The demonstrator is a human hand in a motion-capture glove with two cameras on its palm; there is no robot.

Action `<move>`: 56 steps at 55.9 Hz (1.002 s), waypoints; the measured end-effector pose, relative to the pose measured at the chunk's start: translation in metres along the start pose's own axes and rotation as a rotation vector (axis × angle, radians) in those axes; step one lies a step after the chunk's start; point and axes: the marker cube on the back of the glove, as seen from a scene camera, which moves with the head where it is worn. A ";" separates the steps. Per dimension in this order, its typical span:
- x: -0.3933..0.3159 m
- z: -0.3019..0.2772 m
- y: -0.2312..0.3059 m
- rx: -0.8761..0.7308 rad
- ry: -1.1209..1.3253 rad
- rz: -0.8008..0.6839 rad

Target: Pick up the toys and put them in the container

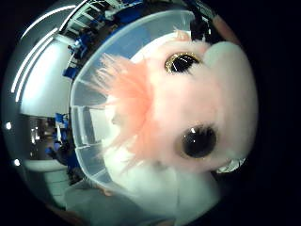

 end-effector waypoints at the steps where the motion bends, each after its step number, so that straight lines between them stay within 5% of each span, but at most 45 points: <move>1: 0.000 0.003 0.000 -0.010 0.008 0.001; 22: -0.001 0.011 0.005 -0.116 -0.087 0.008; 38: 0.001 -0.009 0.013 -0.048 -0.153 0.044; 56: 0.087 -0.058 0.137 0.209 -0.227 0.104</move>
